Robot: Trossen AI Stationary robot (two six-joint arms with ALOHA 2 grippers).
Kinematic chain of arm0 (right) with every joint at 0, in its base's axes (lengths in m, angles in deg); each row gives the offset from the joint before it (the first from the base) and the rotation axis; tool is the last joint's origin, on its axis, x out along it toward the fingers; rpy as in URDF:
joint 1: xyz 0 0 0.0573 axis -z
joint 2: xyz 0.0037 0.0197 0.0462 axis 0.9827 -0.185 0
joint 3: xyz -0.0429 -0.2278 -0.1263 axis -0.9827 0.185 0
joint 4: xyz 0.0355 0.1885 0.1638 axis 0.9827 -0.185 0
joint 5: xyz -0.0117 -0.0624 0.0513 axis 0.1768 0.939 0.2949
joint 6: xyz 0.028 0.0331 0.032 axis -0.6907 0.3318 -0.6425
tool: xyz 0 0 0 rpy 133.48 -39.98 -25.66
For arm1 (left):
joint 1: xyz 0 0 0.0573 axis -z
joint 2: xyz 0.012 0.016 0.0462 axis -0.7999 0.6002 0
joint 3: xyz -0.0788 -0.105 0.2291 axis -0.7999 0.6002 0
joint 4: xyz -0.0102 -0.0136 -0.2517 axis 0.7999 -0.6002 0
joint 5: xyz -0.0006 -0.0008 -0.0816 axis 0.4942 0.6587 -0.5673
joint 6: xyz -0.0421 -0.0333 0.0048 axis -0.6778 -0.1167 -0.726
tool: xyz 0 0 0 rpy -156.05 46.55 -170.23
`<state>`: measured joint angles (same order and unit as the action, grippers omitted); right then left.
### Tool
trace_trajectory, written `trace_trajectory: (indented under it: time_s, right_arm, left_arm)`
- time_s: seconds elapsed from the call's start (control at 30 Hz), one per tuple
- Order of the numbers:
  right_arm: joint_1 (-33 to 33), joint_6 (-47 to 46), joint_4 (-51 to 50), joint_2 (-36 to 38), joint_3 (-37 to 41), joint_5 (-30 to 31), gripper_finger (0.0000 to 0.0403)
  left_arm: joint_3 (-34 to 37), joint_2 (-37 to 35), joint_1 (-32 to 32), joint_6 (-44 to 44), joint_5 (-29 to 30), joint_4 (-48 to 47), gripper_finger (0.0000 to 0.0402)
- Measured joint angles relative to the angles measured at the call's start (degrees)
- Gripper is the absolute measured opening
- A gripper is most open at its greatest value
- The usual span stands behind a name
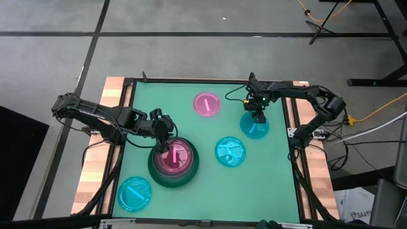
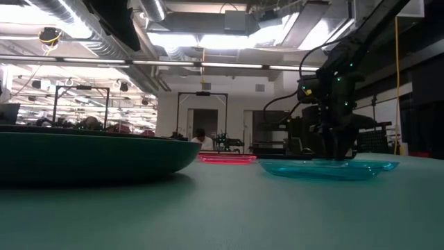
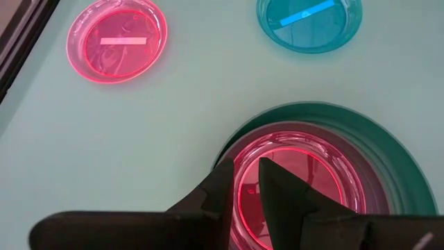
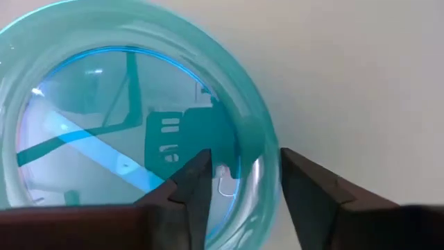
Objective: Stack plastic plates
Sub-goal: Stack the top light blue plate on top of the stacked light pink plate
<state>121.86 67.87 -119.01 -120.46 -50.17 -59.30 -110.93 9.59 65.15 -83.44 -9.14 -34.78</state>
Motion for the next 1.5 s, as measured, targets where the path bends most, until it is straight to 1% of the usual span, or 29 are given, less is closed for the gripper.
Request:
trace_trajectory:
  time_s: [0.13,0.27,0.9,0.97,1.5]
  right_arm:
    - [0.00,0.00,0.00,0.00,0.00,0.00,0.0117]
    - [0.00,0.00,-0.02,0.00,0.00,0.02,0.0090]
    - [0.00,0.00,-0.03,0.07,0.00,0.13,0.0007]
    - [0.00,0.00,-0.04,0.09,-0.02,0.11,0.0002]
    - [-0.11,0.02,-0.07,0.09,-0.02,-0.01,0.0001]
  left_arm:
    - [0.00,0.00,0.00,-0.02,0.00,0.00,0.0061]
    - [0.00,0.00,0.00,0.00,0.00,0.00,0.0061]
    - [0.00,0.00,0.00,-0.04,0.00,0.00,0.0061]
    - [0.00,0.00,-0.01,-0.07,0.00,0.00,0.0061]
    - [0.00,0.00,0.00,-0.43,-0.02,0.00,0.0061]
